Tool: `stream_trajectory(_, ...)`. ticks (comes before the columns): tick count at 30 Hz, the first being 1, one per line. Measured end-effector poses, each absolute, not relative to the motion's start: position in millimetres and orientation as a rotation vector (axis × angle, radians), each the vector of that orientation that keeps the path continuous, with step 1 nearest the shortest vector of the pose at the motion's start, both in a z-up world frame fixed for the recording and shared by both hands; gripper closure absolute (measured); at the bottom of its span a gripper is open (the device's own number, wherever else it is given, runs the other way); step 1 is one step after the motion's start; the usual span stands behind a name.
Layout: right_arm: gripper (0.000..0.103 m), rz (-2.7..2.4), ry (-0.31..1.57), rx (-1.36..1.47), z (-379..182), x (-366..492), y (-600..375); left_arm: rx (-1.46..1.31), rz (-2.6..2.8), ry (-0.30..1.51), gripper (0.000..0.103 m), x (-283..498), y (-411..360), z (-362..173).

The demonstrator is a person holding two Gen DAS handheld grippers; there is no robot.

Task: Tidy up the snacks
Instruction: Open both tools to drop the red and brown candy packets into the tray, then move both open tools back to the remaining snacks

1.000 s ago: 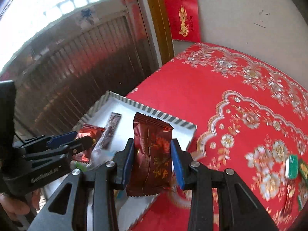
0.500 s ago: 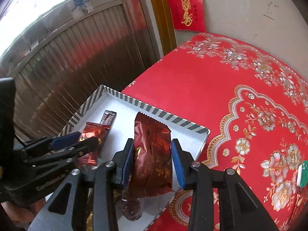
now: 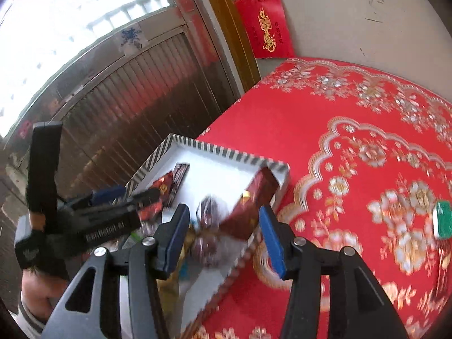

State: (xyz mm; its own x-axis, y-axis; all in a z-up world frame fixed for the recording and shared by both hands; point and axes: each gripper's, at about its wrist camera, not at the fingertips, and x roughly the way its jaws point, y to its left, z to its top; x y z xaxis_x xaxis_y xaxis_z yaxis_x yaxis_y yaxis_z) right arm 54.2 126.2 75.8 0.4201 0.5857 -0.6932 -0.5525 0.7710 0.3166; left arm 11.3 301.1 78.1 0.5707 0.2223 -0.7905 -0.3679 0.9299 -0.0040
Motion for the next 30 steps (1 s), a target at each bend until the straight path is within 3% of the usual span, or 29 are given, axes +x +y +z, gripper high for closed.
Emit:
stream_trajectory(5, 0.051, 0.708, 0.863, 0.089, 79.2, 24.0, 88.9, -0.173, 0.322, 0.818, 0.017, -17.3, 275.6, 97.9)
stream_trajectory(16, 0.047, 0.545, 0.831, 0.156, 79.0, -17.4, -27.1, -0.110, 0.157, 0.783, 0.016, -44.0, 187.2, 117.2)
stream_trajectory(30, 0.047, 0.306, 0.857, 0.260, 57.4, -47.4, -160.9, -0.059, -0.046, 0.839, 0.016, -23.1, 66.9, 108.3)
